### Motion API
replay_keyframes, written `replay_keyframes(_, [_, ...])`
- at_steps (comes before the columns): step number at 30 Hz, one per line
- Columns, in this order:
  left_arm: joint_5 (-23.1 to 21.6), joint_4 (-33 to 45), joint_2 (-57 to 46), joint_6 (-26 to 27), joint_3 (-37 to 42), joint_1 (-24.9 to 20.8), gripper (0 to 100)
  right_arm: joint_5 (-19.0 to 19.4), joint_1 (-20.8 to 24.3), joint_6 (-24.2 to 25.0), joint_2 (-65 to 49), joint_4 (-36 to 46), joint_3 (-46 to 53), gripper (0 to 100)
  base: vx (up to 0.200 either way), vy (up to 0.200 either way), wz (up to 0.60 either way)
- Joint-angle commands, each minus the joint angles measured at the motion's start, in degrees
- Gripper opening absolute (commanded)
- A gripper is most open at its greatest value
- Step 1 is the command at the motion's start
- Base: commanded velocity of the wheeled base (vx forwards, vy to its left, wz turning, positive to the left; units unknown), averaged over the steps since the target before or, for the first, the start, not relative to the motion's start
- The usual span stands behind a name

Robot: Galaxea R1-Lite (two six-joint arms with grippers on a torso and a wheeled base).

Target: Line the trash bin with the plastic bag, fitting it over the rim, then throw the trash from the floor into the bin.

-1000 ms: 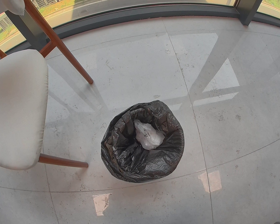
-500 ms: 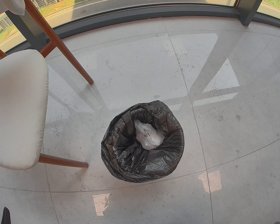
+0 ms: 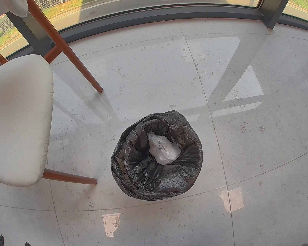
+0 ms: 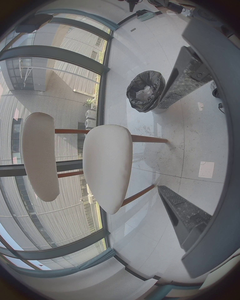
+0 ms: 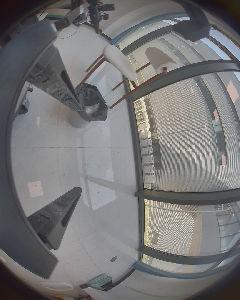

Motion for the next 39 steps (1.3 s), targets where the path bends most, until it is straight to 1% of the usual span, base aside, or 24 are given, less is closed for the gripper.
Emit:
replay_keyframes(1, [-0.3,0.0,0.3,0.0,0.8,0.0,100,-0.7,-0.1,-2.7,-1.0,-0.4,5.5,100,0.0,0.0,0.0])
replay_keyframes(3, [-0.4,0.0,0.2,0.2,0.8,0.0,100,-1.9,-0.1,-4.4,-0.9,-2.3,7.7,100,0.0,0.0,0.0])
replay_keyframes(5, [-0.8,-0.1,0.2,0.5,0.9,0.0,100,-1.7,-0.1,-4.7,-1.0,-5.5,8.9,100,0.0,0.0,0.0])
replay_keyframes(6, [-0.8,-0.1,0.2,0.6,0.8,0.0,100,-1.7,-0.1,-4.7,-1.0,-5.8,8.9,100,0.0,0.0,0.0])
replay_keyframes(8, [-3.7,0.2,0.2,0.5,0.9,0.0,100,-1.9,-0.1,-4.7,-0.9,-5.8,8.9,100,0.0,0.0,0.0])
replay_keyframes(11, [-10.8,2.2,0.2,0.6,1.0,0.0,100,-1.8,0.1,-4.5,-0.8,-5.7,8.9,100,0.0,0.0,0.0])
replay_keyframes(13, [-13.1,4.0,0.2,1.3,0.8,0.0,100,-1.9,0.1,-4.2,-0.8,-5.7,8.9,100,0.0,0.0,0.0])
replay_keyframes(16, [-13.0,3.9,0.4,1.8,0.8,0.0,100,-2.2,-0.7,-4.2,-1.2,-5.7,8.9,100,0.0,0.0,0.0])
replay_keyframes(18, [-13.0,4.0,0.7,1.7,0.8,0.7,100,-2.3,-3.2,-4.2,-1.4,-5.7,8.9,100,0.0,0.0,0.0])
replay_keyframes(19, [-13.0,4.0,0.7,1.7,0.8,1.6,100,-2.2,-5.9,-4.2,-1.3,-5.7,8.9,100,0.0,0.0,0.0])
replay_keyframes(20, [-13.0,3.9,0.7,1.7,0.8,2.4,100,-2.3,-6.6,-4.2,-1.1,-5.7,8.9,100,0.0,0.0,0.0])
replay_keyframes(22, [-13.0,3.9,0.6,1.7,0.8,3.4,100,-2.3,-6.4,-4.2,-1.2,-5.8,8.9,100,0.0,0.0,0.0])
replay_keyframes(24, [-13.0,3.8,-0.2,1.7,0.8,8.2,100,-2.2,-6.0,-4.4,-1.2,-5.8,8.9,100,0.0,0.0,0.0])
replay_keyframes(26, [-13.1,3.8,-2.2,2.0,0.9,10.6,100,-2.1,-5.9,-4.6,-1.2,-5.8,8.9,100,0.0,0.0,0.0])
replay_keyframes(28, [-13.3,3.8,-4.7,2.2,0.8,9.7,100,-1.7,-5.7,-4.8,-1.4,-5.7,8.9,100,0.0,0.0,0.0])
replay_keyframes(31, [-13.9,3.8,-4.7,2.5,0.7,9.6,100,-1.5,-2.3,-4.6,-3.1,-5.7,8.9,100,0.0,0.0,0.0])
replay_keyframes(33, [-14.7,3.8,-4.7,2.7,0.7,9.6,100,-1.5,-3.0,-4.7,-3.8,-5.7,8.9,100,0.0,0.0,0.0])
replay_keyframes(39, [-14.9,3.8,-4.7,3.1,0.7,9.6,100,-2.1,-3.5,-4.3,-5.3,-5.8,8.9,100,0.0,0.0,0.0])
